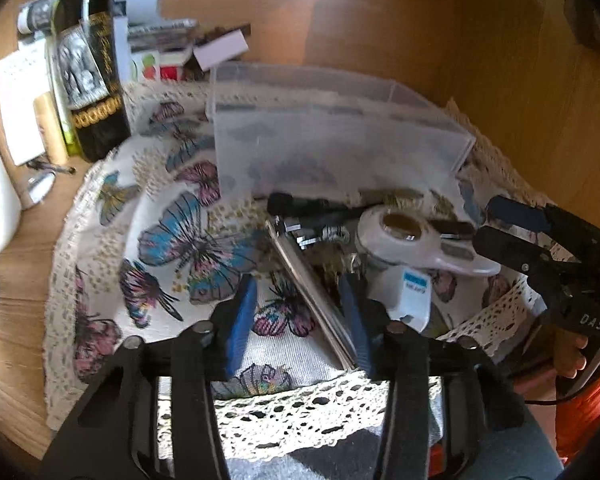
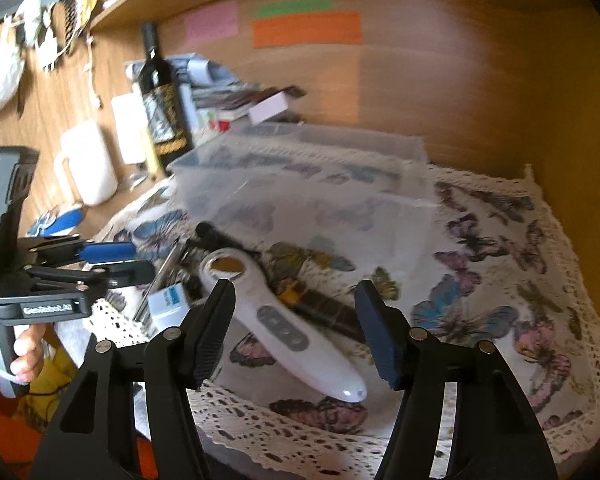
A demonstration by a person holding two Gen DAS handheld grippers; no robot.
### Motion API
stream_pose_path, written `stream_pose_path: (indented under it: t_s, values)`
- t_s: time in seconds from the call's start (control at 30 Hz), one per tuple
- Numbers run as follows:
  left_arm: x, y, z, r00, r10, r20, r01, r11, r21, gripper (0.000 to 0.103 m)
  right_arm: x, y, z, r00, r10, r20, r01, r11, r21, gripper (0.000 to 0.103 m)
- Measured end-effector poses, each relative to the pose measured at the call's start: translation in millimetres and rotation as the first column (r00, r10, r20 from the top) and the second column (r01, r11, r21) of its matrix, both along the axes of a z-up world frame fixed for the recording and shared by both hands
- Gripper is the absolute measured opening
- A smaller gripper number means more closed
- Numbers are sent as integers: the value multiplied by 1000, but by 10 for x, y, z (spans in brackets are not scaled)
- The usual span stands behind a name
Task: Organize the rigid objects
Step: 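Grasp the silver metal rod with the left tool while the right tool grasps the white massager, then lift the rod and massager and carry both into the clear box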
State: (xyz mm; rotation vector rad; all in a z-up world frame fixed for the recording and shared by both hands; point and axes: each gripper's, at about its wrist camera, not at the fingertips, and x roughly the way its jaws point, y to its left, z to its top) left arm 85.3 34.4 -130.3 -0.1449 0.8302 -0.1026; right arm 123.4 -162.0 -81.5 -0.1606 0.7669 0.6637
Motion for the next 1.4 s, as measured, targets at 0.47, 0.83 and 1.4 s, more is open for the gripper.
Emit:
stream_pose_path:
  t_s: [0.47, 0.83, 1.4]
  values:
    - [-106, 214, -52, 1000, -20, -9, 20, 1000, 22, 31, 113, 389, -224, 987, 140, -81, -148, 983, -107, 44]
    - [163, 106, -130, 997, -65, -52, 69, 996, 63, 21, 268, 540, -337, 969, 177, -173, -201, 971, -131, 35]
    - [-61, 241, 319, 994, -7, 106, 1, 998, 57, 15, 173, 266, 119, 999, 38, 17, -38, 999, -11, 34]
